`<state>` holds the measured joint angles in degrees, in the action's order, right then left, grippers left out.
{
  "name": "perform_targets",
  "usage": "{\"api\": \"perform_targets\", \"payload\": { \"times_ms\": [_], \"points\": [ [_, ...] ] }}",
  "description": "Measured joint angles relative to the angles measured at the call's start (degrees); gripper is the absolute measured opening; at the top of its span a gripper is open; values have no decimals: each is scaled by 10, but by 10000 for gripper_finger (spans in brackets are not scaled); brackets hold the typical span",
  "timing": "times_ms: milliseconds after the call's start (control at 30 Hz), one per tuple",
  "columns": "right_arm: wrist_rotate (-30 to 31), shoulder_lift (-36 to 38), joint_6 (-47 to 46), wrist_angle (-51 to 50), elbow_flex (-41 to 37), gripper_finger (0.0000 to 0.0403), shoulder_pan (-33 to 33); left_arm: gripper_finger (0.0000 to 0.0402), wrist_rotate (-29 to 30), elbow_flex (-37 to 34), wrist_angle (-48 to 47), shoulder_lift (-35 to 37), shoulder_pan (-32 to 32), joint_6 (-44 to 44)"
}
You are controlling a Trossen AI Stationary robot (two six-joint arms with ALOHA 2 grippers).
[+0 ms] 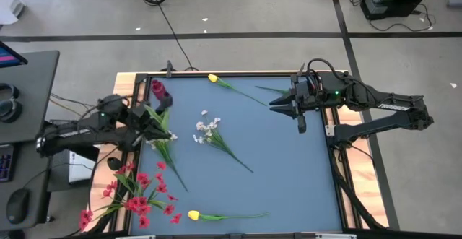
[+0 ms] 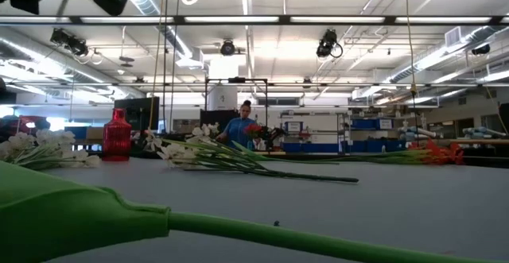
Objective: Sort flowers into vase by color
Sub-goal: Put the black flower into the transparent vase
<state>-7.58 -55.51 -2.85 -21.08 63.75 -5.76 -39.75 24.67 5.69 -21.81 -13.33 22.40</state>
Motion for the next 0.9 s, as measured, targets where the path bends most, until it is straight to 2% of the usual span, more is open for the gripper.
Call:
{"api": "perform_targets", "payload": {
  "times_ms": [300,567,667,900],
  "points": [
    [0,0,0,0,0,86,0,4,58,-2,60,-86,110,-54],
    [0,0,0,0,0,86,0,4,105,-79,142,-60,246,-31],
    [0,0,0,0,0,86,0,4,94,-82,122,-26,275,-46],
    [0,0,0,0,0,86,0,4,1,-82,10,63,302,-81]
  ]
}}
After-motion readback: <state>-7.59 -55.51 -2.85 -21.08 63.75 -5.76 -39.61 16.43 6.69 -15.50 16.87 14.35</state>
